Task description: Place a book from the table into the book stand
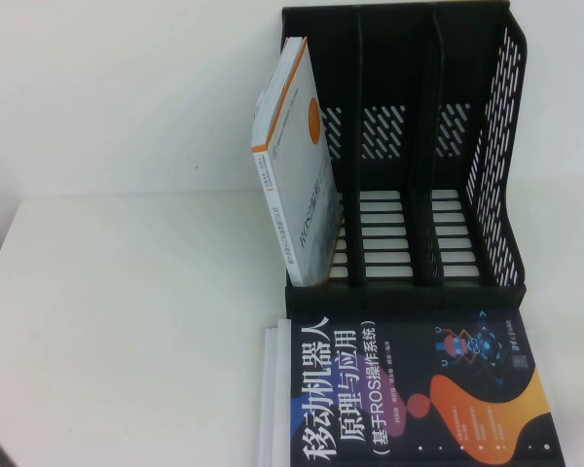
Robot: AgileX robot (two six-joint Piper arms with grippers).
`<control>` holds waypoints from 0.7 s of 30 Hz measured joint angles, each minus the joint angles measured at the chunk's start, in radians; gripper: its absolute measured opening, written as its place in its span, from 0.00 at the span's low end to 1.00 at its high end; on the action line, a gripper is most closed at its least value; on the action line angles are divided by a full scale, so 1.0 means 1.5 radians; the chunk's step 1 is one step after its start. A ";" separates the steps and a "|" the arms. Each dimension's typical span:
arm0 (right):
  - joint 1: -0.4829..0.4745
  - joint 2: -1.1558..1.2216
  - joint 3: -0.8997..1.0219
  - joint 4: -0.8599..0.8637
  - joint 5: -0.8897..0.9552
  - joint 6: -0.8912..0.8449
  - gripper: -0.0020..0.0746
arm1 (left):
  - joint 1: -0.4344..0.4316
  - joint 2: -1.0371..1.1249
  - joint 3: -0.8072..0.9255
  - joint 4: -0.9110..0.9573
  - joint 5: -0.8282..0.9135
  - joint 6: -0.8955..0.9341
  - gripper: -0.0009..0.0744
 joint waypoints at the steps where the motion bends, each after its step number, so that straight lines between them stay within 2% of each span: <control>1: 0.000 0.000 0.000 0.000 0.000 0.000 0.03 | 0.000 -0.034 0.066 -0.012 -0.046 0.000 0.01; 6: 0.000 0.000 0.000 0.000 0.000 0.000 0.03 | 0.000 -0.161 0.355 -0.041 -0.262 -0.010 0.01; 10: 0.000 0.000 0.000 0.000 0.000 0.000 0.03 | 0.000 -0.223 0.509 -0.058 -0.365 -0.015 0.01; 15: 0.000 0.000 0.000 0.000 0.000 0.000 0.03 | 0.000 -0.256 0.609 -0.067 -0.393 -0.058 0.01; 21: 0.000 0.000 0.000 0.000 0.000 0.000 0.03 | 0.000 -0.257 0.659 -0.066 -0.390 -0.071 0.01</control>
